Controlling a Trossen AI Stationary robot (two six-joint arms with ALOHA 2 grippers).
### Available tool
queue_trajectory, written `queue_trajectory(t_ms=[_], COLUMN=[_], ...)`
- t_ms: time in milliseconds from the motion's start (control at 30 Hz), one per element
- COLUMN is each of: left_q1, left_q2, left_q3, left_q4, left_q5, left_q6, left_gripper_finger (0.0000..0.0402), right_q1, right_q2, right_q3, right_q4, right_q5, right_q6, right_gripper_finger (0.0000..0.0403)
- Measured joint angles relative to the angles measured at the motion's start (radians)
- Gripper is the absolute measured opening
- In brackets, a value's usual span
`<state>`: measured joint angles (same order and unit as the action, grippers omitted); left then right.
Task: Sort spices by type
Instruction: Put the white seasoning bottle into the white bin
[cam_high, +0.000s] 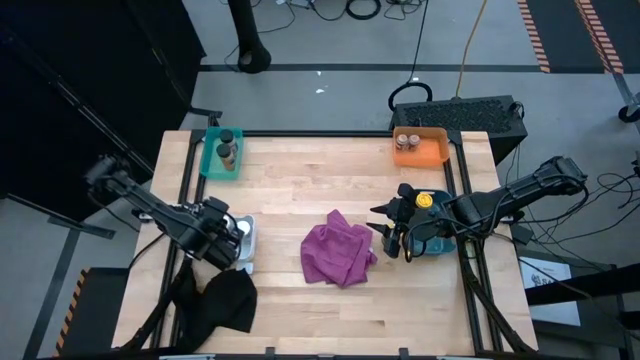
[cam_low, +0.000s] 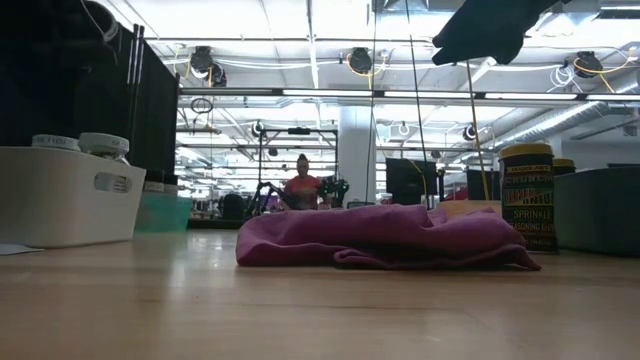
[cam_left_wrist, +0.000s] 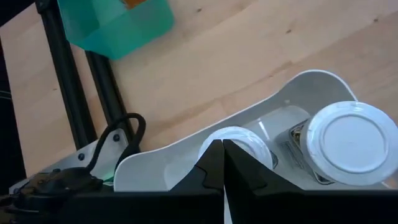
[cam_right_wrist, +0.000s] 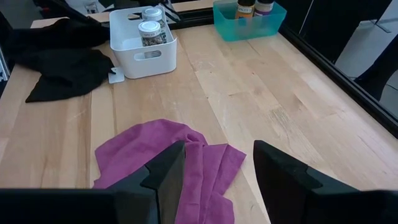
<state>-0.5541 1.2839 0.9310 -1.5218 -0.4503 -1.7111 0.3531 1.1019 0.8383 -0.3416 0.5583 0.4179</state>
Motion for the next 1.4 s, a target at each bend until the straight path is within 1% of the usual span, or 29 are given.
queue_trajectory(t_ms=[100,267,400,500,633,800,933,1133,1267,1300,1400], left_q1=[0.0,0.0,0.0,-0.001,-0.001,-0.001,0.0,-0.007,-0.007,-0.008,-0.017], left_q2=[0.017,0.04,0.046,0.046,0.045,0.045,0.043,0.042,0.042,0.042,0.039], left_q3=[0.0,0.0,0.0,0.0,0.0,0.001,0.001,0.04,0.089,0.101,0.112], left_q4=[0.015,0.075,0.079,0.08,0.073,0.065,0.07,0.053,0.0,0.001,0.009], left_q5=[0.0,-0.004,-0.006,0.002,0.016,0.025,0.032,0.097,0.101,0.119,0.22], left_q6=[0.003,0.061,0.073,0.114,0.218,0.428,0.547,0.672,0.677,0.683,0.705], left_gripper_finger=[0.0001,0.0001,0.0001,0.0001,0.0,0.0,0.0,0.0,0.0005,0.0006,0.0007], right_q1=[0.0,0.0,0.0,0.0,0.0,0.0,0.0,0.0,0.0,0.0,0.0], right_q2=[0.0,0.0,0.0,0.0,0.0,0.0,0.0,0.0,0.0,0.0,0.0], right_q3=[0.0,0.0,0.0,0.0,0.0,0.0,0.0,0.0,0.0,0.0,0.0], right_q4=[0.0,0.0,0.0,0.0,0.0,0.0,0.0,0.0,0.0,0.0,0.0], right_q5=[0.0,0.0,0.0,-0.001,-0.001,-0.001,-0.001,-0.001,-0.001,-0.001,-0.001], right_q6=[-0.003,-0.003,-0.003,-0.003,-0.003,-0.003,-0.003,-0.003,-0.003,-0.003,-0.003], right_gripper_finger=[0.0171,0.0171,0.0171,0.0171,0.0171,0.0171,0.0171,0.0171,0.0171,0.0171,0.0171])
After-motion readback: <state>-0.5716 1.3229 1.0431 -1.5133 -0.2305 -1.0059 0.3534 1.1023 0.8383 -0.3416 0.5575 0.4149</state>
